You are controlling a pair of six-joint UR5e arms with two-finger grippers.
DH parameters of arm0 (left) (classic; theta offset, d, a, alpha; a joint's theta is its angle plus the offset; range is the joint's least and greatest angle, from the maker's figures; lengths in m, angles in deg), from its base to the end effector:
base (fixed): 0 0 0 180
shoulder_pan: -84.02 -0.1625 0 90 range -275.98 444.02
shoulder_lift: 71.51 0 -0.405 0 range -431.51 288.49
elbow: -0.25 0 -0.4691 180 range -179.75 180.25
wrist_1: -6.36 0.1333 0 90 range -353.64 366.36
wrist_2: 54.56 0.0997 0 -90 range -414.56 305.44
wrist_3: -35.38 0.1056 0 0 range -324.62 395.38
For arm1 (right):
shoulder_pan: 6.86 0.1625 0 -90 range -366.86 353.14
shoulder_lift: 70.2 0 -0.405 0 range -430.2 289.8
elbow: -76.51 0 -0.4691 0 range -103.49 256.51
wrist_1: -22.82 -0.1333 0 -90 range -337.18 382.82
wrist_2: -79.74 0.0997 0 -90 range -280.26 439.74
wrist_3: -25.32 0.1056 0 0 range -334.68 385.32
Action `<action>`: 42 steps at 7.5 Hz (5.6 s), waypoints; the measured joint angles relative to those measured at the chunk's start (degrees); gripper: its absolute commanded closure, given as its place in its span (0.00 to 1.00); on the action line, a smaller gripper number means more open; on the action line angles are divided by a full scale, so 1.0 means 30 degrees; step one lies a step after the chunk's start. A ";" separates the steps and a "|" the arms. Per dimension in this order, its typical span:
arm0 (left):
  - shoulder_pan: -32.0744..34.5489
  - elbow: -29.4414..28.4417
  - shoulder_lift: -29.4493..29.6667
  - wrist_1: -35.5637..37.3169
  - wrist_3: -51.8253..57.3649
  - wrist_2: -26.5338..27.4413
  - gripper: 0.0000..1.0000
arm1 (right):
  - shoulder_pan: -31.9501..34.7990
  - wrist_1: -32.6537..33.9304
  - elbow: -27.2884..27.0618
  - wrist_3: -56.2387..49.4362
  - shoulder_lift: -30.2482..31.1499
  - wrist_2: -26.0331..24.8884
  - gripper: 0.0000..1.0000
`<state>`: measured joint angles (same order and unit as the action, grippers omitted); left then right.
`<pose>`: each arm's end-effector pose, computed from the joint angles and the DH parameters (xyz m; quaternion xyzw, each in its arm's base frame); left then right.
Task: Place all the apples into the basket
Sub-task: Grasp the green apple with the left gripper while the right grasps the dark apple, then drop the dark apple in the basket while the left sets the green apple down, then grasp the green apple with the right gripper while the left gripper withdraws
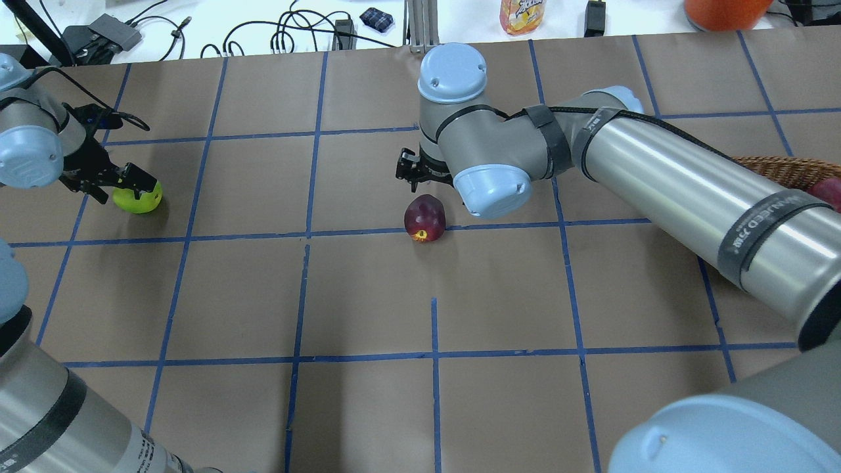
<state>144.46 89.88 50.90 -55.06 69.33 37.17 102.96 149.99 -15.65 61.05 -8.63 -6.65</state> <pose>0.2360 -0.6799 0.1442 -0.0387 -0.9987 -0.0336 0.0031 0.3716 -0.6184 0.1867 0.1363 0.9885 -0.0361 0.0546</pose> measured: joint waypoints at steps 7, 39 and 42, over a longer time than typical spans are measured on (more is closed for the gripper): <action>0.0009 0.0012 0.0032 -0.0067 0.0220 -0.1331 0.88 | 0.0726 0.1527 -0.0481 -0.3742 -0.1491 -0.0406 0.33; 0.9849 -0.1091 -1.0105 -1.0514 -1.2042 -0.0584 0.00 | -0.0884 0.2122 -0.1571 -0.5446 0.0243 0.0604 0.04; 0.9876 -0.1088 -1.0174 -1.0353 -1.1997 -0.0492 0.00 | -0.0625 0.2151 -0.0875 -0.6060 -0.0771 0.1254 0.04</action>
<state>174.08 86.62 20.38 -86.12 33.34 35.69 101.09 156.44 -18.27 42.87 -10.95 -2.89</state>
